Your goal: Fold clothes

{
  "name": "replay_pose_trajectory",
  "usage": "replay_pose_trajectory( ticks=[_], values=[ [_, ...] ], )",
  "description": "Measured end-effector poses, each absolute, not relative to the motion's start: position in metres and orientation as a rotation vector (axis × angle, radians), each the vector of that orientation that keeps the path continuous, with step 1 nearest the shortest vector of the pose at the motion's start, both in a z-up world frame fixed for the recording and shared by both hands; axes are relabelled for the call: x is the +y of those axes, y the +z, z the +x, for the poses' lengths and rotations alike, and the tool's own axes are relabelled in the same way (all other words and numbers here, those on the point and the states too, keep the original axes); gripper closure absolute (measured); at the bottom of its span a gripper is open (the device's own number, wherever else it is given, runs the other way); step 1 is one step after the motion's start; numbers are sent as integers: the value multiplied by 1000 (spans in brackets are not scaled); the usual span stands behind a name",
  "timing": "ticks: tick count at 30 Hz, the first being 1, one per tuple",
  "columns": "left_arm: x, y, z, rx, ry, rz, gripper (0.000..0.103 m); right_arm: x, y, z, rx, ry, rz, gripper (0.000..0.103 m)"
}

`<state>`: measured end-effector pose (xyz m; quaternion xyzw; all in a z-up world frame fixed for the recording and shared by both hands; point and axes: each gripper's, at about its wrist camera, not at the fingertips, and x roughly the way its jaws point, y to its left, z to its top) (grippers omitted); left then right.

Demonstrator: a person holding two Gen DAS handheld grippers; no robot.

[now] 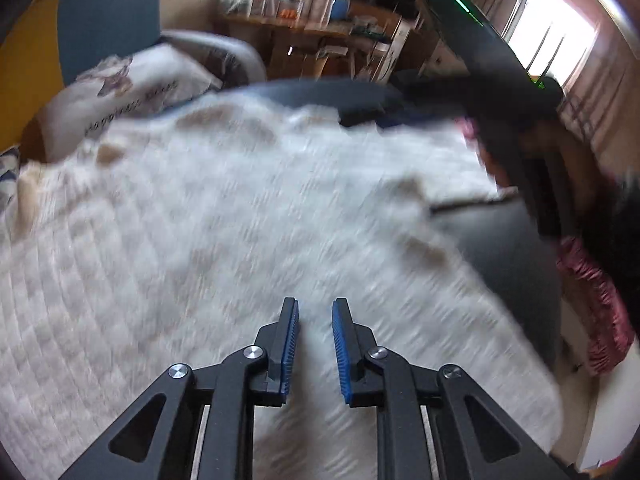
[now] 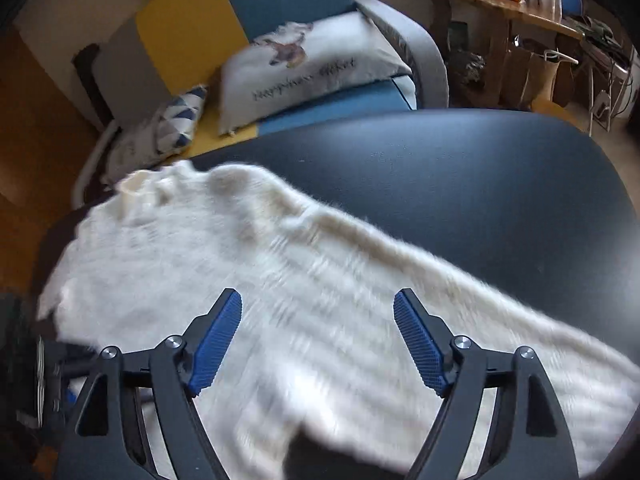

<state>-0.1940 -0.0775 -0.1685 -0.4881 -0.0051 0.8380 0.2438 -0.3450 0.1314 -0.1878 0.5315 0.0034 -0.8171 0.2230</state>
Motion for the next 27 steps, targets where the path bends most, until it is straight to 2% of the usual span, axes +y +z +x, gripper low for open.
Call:
replay_pose_trajectory(
  ticks=[6,9,13,16,21,24,26,27],
  values=[
    [-98,-161,-196,-154,2280,-1265,86,114,-206,-362,218,-2388,1499,19],
    [-117,-141,-208,-226,2329,-1181,83,114,-198,-357,192,-2385,1486,19],
    [-143,-124,-247,-223,2465,-1155,82,101,-169,-346,121,-2354,1315,19],
    [-165,-130,-269,-181,2612,-1246,82,71,-164,-348,110,-2273,1271,18],
    [-208,-151,-276,-316,2688,-1358,82,18,-178,-356,24,-2046,1301,19],
    [-220,-173,-270,-367,2684,-1381,82,-1,-202,-372,104,-2180,1360,18],
    [-218,-174,-265,-351,2688,-1351,82,-6,-205,-370,93,-2217,1314,4],
    [-217,-173,-263,-338,2691,-1347,82,-10,-207,-369,106,-2210,1316,2]
  ],
)
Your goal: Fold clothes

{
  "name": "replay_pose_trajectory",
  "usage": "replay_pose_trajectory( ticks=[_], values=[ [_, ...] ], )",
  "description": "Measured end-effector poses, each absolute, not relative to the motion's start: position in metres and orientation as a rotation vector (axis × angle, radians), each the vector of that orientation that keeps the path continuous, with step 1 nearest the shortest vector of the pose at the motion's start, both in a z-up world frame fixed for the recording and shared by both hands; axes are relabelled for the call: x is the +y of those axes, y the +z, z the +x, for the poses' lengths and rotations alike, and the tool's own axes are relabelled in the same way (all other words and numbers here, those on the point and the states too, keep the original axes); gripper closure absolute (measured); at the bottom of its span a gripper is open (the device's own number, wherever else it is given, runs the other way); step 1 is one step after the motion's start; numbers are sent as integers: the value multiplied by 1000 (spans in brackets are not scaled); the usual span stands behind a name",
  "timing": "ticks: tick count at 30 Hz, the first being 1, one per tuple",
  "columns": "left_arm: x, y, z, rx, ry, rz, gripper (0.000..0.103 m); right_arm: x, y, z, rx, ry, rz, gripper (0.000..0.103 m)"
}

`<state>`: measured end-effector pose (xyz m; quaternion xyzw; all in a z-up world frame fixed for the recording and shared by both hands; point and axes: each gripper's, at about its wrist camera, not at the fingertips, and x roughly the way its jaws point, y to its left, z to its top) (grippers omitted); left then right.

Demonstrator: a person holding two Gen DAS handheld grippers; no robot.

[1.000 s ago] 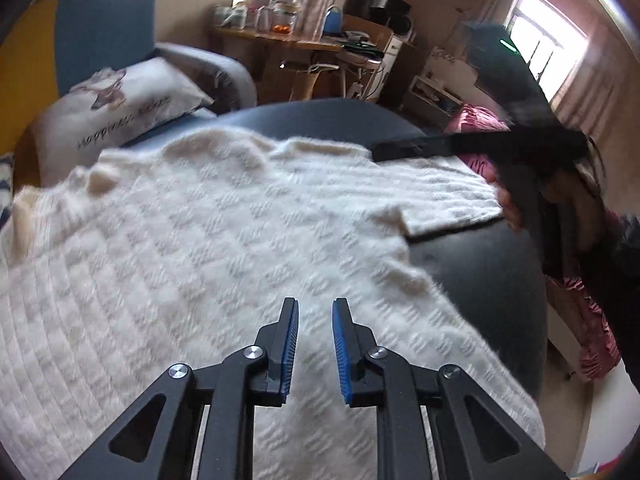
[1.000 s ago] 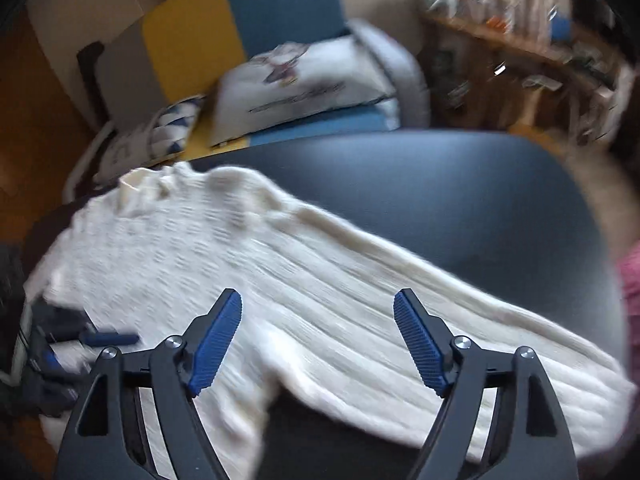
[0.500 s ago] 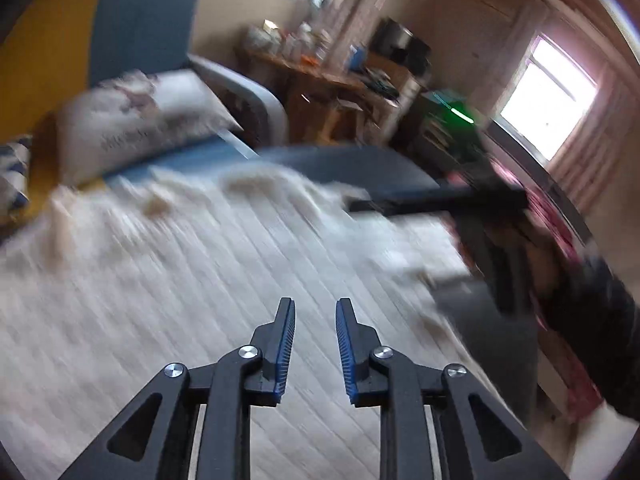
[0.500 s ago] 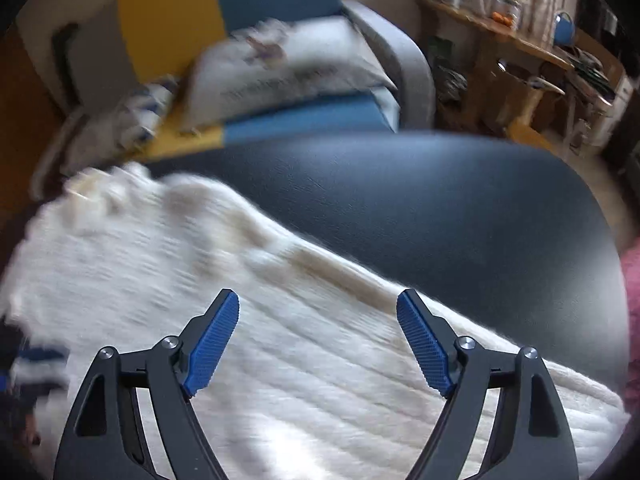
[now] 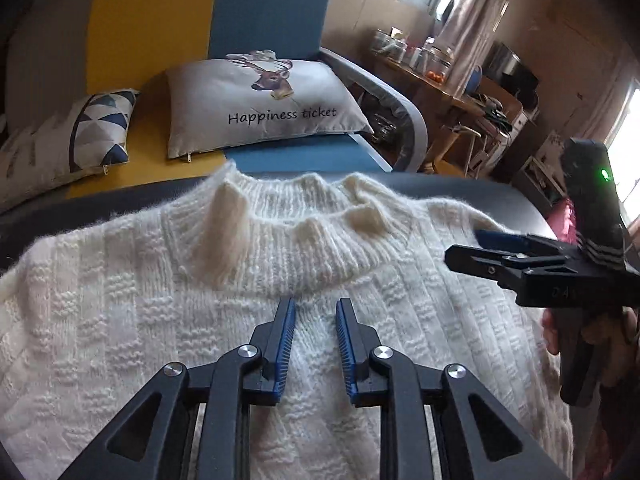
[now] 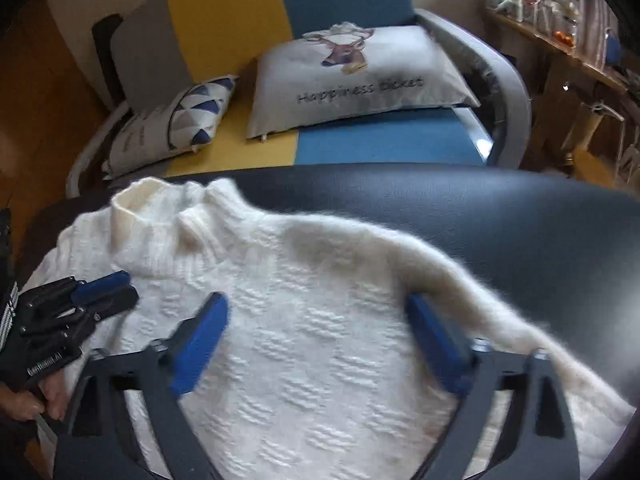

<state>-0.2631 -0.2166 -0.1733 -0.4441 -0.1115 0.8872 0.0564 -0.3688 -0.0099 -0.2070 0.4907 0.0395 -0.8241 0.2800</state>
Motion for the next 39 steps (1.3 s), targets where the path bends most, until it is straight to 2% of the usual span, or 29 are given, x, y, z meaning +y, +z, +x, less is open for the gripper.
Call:
replay_pose_trajectory(
  ticks=[3,7,13,20,23,27,30,32,37,39],
  values=[
    [-215,-168,-259,-320,2703,-1345,82,-11,-203,-360,140,-2209,1335,1],
    [-208,-147,-239,-289,2677,-1261,81,24,-182,-342,83,-2209,1353,1],
    [-152,-133,-205,-191,2483,-1181,80,147,-169,-315,-131,-2251,1482,1],
    [-39,-143,-162,-15,2245,-1167,80,247,-214,-317,13,-2595,1816,0],
    [-15,-156,-150,3,2182,-1227,80,247,-215,-311,49,-2647,1691,0],
    [-7,-162,-140,30,2178,-1256,80,249,-211,-312,20,-2613,1710,0],
    [-12,-157,-137,28,2195,-1258,80,267,-197,-306,-80,-2637,1649,0],
    [-16,-155,-136,25,2211,-1257,80,282,-191,-303,-68,-2695,1631,0],
    [-21,-153,-135,38,2241,-1267,80,329,-209,-310,-79,-2772,1776,0],
    [-19,-155,-134,63,2242,-1282,80,338,-211,-311,-128,-2766,1728,0]
  ],
)
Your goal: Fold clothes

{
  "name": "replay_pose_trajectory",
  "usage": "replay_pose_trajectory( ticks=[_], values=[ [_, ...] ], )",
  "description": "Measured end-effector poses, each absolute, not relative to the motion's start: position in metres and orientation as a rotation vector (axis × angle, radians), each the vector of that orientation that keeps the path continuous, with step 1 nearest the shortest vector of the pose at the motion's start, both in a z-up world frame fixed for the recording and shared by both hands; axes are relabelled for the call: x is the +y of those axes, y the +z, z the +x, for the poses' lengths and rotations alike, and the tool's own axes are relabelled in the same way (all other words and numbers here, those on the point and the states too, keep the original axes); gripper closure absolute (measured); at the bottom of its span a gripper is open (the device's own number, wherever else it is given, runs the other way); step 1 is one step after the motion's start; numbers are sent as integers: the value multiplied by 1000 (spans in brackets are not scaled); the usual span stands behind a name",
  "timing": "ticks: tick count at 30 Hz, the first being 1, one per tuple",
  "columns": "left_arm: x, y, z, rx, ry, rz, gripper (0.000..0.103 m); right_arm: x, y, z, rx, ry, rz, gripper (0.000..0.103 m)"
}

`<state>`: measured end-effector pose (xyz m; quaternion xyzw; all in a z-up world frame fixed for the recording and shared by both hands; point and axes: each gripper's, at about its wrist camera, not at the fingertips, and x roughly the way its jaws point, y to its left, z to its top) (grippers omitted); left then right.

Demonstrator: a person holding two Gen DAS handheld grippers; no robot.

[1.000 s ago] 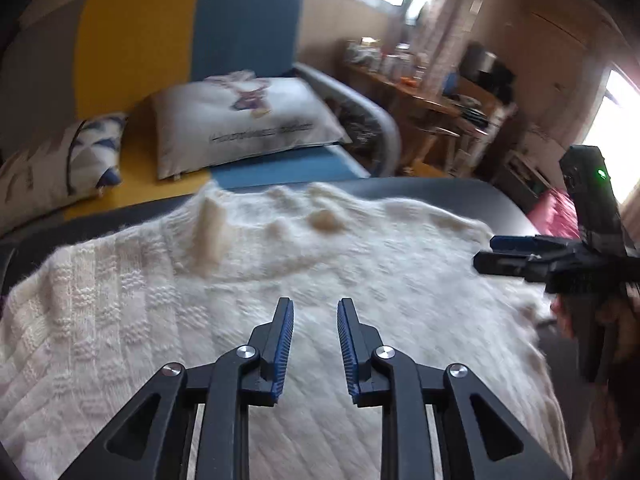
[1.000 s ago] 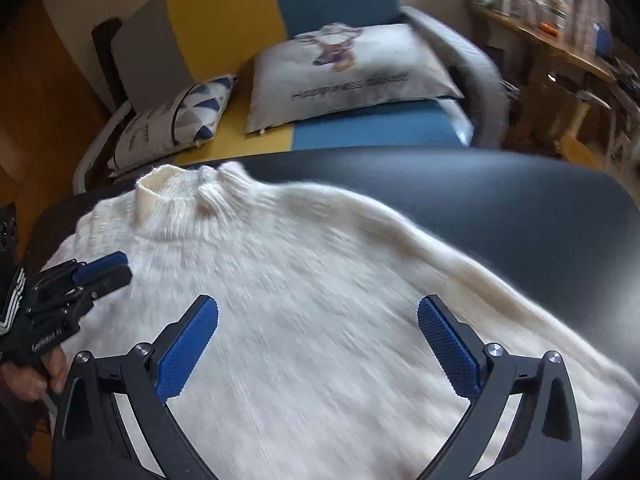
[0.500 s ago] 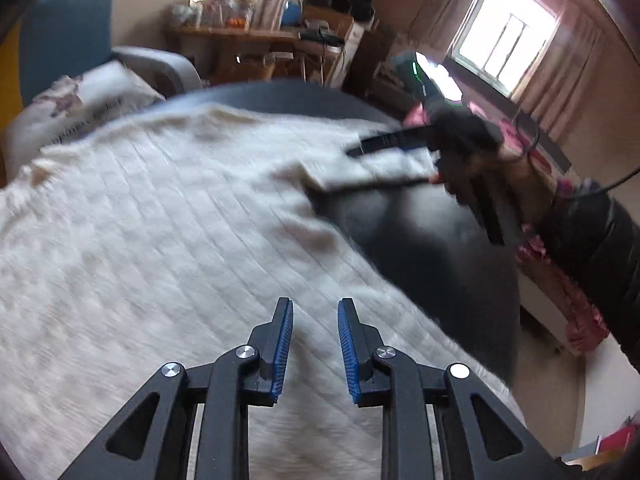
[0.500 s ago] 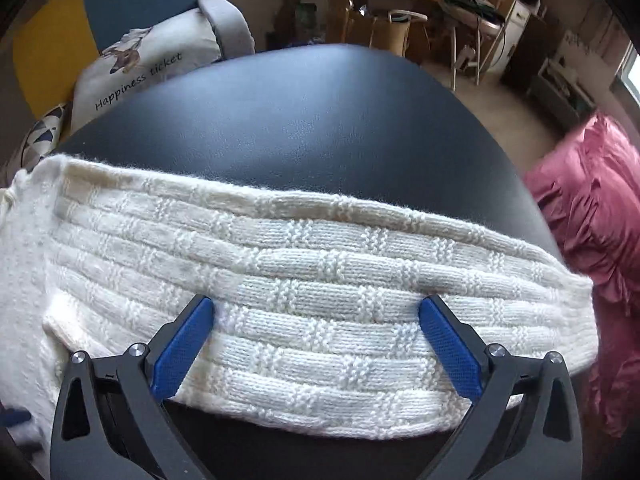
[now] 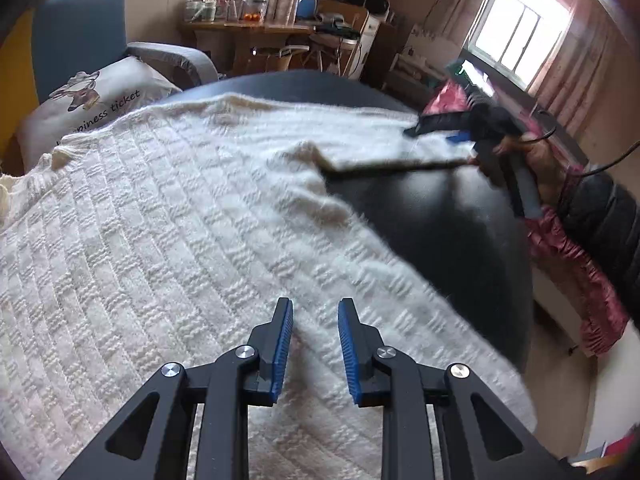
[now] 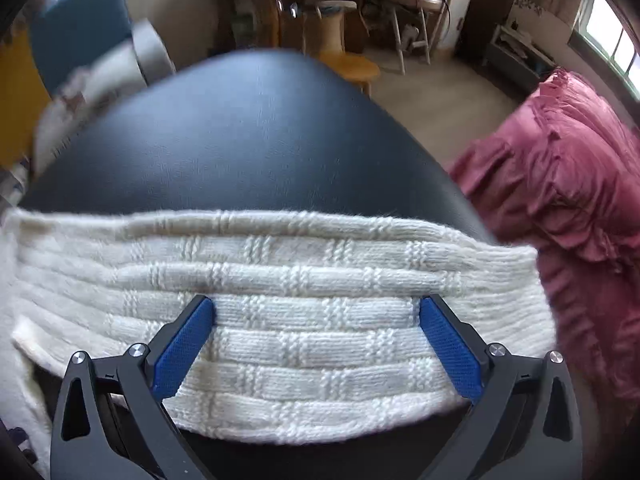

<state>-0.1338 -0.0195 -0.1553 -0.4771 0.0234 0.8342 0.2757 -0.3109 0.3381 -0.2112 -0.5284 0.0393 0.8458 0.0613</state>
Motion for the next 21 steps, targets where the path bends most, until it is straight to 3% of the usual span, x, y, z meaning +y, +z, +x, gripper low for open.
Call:
replay_pose_trajectory(
  ticks=[8,16,21],
  values=[
    [-28,-143,-144,-160,2180,-1246,80,291,-166,-298,-13,2720,-1581,0],
    [2,-148,-132,-99,2070,-1221,80,152,-175,-294,-440,2898,-1695,0],
    [14,-169,-112,-37,1994,-1248,80,141,-207,-317,-480,2793,-1754,0]
  ],
)
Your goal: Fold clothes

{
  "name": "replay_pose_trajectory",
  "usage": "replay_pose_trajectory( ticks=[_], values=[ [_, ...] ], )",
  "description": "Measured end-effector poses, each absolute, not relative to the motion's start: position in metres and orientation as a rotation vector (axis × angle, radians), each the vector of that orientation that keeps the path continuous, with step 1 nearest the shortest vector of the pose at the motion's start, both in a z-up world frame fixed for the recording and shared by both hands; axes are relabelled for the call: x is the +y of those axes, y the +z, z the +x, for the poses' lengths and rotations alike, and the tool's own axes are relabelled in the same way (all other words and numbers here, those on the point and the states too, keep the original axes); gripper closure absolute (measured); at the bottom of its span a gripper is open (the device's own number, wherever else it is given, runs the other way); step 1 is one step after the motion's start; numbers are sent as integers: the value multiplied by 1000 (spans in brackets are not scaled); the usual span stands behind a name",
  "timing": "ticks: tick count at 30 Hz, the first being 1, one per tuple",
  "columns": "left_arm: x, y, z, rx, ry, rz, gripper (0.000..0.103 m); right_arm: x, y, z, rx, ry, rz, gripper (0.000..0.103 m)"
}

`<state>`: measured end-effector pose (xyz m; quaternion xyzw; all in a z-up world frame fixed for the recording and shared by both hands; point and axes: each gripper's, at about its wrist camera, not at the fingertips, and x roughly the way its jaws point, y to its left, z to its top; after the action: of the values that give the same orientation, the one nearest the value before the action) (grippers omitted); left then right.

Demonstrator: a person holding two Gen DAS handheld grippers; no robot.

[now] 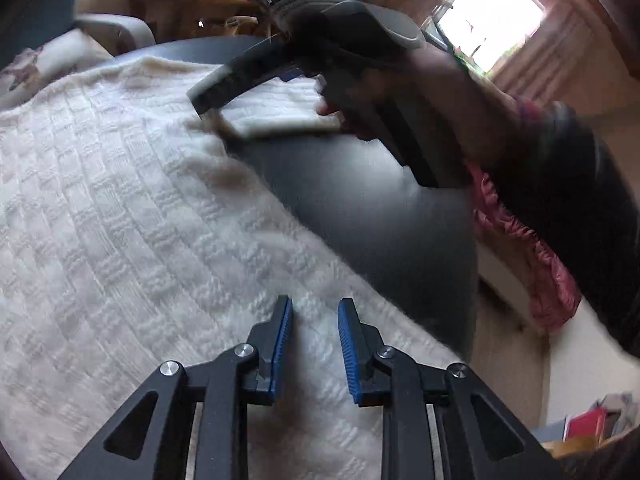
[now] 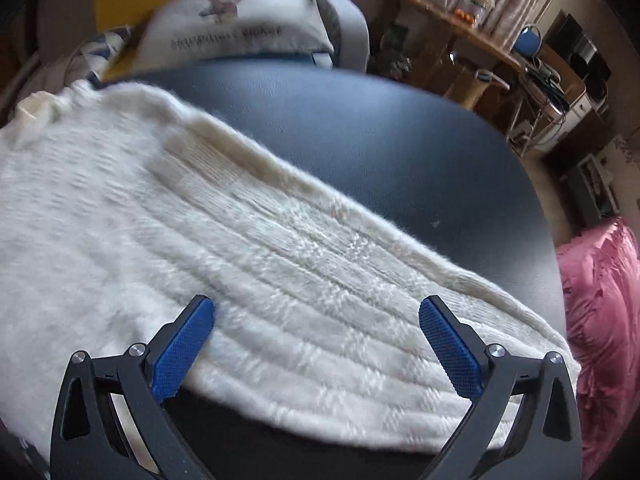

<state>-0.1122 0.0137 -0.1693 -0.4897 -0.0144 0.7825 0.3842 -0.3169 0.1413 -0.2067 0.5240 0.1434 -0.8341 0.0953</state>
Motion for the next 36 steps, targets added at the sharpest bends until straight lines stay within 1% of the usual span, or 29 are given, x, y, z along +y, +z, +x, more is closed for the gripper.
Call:
replay_pose_trajectory(
  ticks=[4,6,11,12,14,17,18,20,22,24,26,29,30,32,33,34,36],
  values=[
    [4,-166,-116,-126,1973,-1272,80,158,-211,-324,281,-2455,1597,0],
    [-7,-156,-114,-164,2011,-1236,80,157,-204,-319,250,-2462,1602,0],
    [-37,-136,-93,-213,2050,-1151,80,140,-169,-270,326,-2362,1416,0],
    [-38,-134,-87,-202,2046,-1144,80,136,-166,-258,377,-2335,1390,0],
    [-37,-134,-72,-159,2037,-1147,80,121,-169,-234,595,-2326,1366,0],
    [-21,-154,-48,3,2000,-1249,80,104,-195,-235,818,-2285,1417,0],
    [-20,-160,-40,16,1997,-1255,80,101,-197,-235,870,-2304,1403,0],
    [-25,-160,-35,-39,2010,-1253,80,97,-202,-236,957,-2338,1383,0],
    [-34,-155,-35,-118,2012,-1262,80,99,-195,-234,943,-2355,1404,0],
    [-52,-143,-31,-179,2061,-1215,80,101,-185,-228,923,-2370,1408,0],
    [-74,-132,-26,-222,2126,-1170,80,95,-171,-207,791,-2319,1385,0],
    [-117,-134,-20,-269,2283,-1218,80,85,-154,-172,572,-2197,1353,0],
    [-131,-136,-18,-285,2337,-1236,80,80,-155,-161,536,-2144,1362,0],
    [-154,-148,-13,-264,2425,-1335,80,63,-169,-137,537,-2070,1409,0],
    [-162,-153,-10,-270,2448,-1366,81,58,-186,-132,602,-2063,1460,0],
    [-172,-158,-5,-292,2466,-1387,82,54,-199,-128,627,-2060,1499,0],
    [-189,-151,8,-370,2487,-1338,80,62,-196,-129,469,-2091,1515,0]
  ],
)
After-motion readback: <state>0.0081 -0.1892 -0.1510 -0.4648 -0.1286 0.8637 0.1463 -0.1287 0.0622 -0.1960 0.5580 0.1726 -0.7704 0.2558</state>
